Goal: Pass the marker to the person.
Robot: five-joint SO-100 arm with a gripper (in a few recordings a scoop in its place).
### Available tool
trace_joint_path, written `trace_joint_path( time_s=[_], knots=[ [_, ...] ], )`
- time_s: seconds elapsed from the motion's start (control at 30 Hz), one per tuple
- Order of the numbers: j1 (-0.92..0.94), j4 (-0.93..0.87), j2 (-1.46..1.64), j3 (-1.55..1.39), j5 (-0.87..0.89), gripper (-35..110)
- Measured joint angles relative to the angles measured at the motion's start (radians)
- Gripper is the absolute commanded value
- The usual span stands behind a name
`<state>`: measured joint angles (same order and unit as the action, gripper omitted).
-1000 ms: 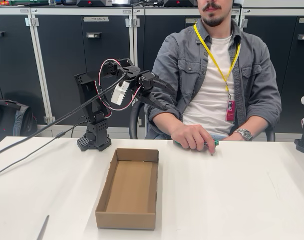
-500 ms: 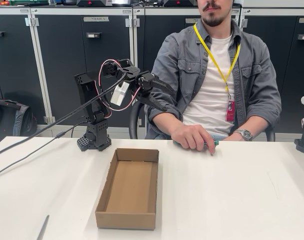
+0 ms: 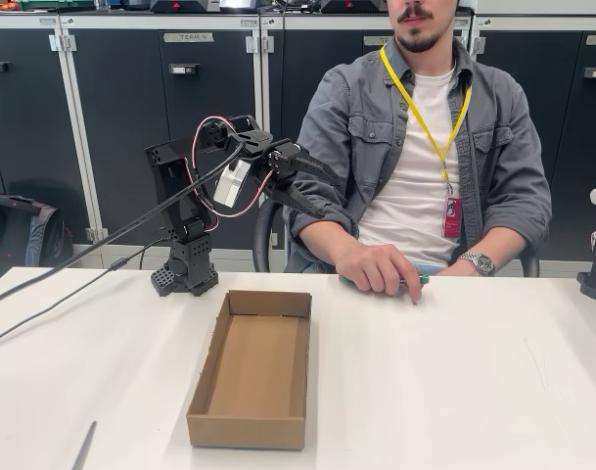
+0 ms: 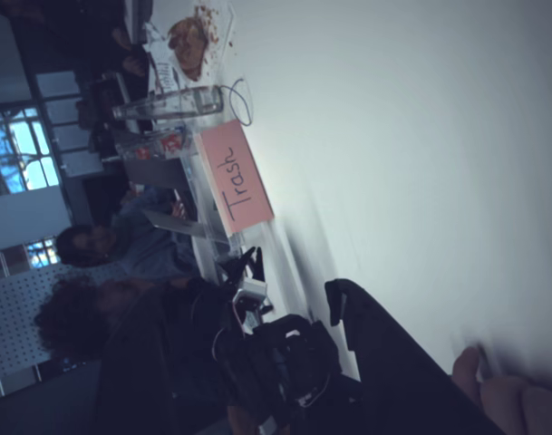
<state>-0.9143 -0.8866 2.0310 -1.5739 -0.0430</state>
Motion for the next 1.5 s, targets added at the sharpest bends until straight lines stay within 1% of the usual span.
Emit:
trace_joint_path(
  time_s=[1.5],
  knots=[
    [0.002,-0.020,0.002,-0.009,-0.020,38]
  ],
)
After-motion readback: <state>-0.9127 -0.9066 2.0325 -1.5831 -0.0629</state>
